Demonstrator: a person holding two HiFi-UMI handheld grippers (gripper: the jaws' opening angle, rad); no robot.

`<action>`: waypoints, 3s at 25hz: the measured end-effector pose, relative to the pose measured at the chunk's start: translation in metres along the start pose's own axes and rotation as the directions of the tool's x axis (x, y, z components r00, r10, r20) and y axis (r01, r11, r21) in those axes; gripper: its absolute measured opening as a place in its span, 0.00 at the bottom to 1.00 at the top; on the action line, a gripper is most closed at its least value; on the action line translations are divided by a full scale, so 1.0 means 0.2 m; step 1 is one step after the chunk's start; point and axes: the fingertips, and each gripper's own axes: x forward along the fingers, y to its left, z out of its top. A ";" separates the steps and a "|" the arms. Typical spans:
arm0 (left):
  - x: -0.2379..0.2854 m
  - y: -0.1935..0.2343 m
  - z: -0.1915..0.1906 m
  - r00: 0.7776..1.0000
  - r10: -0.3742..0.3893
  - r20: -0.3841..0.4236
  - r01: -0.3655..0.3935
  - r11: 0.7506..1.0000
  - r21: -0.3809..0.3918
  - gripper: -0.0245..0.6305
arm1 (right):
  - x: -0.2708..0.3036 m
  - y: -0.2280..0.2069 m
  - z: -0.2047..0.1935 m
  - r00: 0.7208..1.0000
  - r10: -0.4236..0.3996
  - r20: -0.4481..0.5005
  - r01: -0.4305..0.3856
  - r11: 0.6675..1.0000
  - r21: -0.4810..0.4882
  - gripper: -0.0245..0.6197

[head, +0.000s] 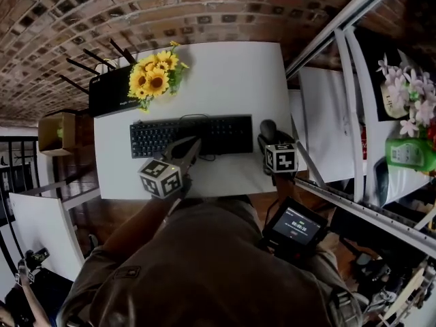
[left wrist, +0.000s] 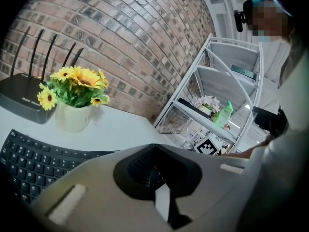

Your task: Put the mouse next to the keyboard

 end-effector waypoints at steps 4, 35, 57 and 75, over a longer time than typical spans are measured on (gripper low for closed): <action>-0.02 -0.03 -0.04 1.000 -0.015 -0.013 0.015 1.000 0.004 0.03 | -0.03 0.02 -0.07 1.000 -0.001 -0.006 0.001 1.000 0.007 0.52; -0.14 -0.09 -0.07 0.999 -0.045 0.019 0.045 0.999 0.018 0.03 | -0.18 0.06 -0.03 0.996 -0.042 0.085 0.042 0.999 -0.007 0.50; -0.39 -0.07 -0.12 0.986 -0.143 0.081 0.140 0.989 0.041 0.03 | -0.63 0.61 -0.02 0.955 0.065 0.289 -0.070 0.998 0.007 0.06; -0.57 -0.44 -0.37 0.979 0.061 0.197 -0.079 0.993 0.084 0.03 | -0.95 0.77 -0.23 0.858 0.353 0.373 -0.298 0.934 -0.198 0.06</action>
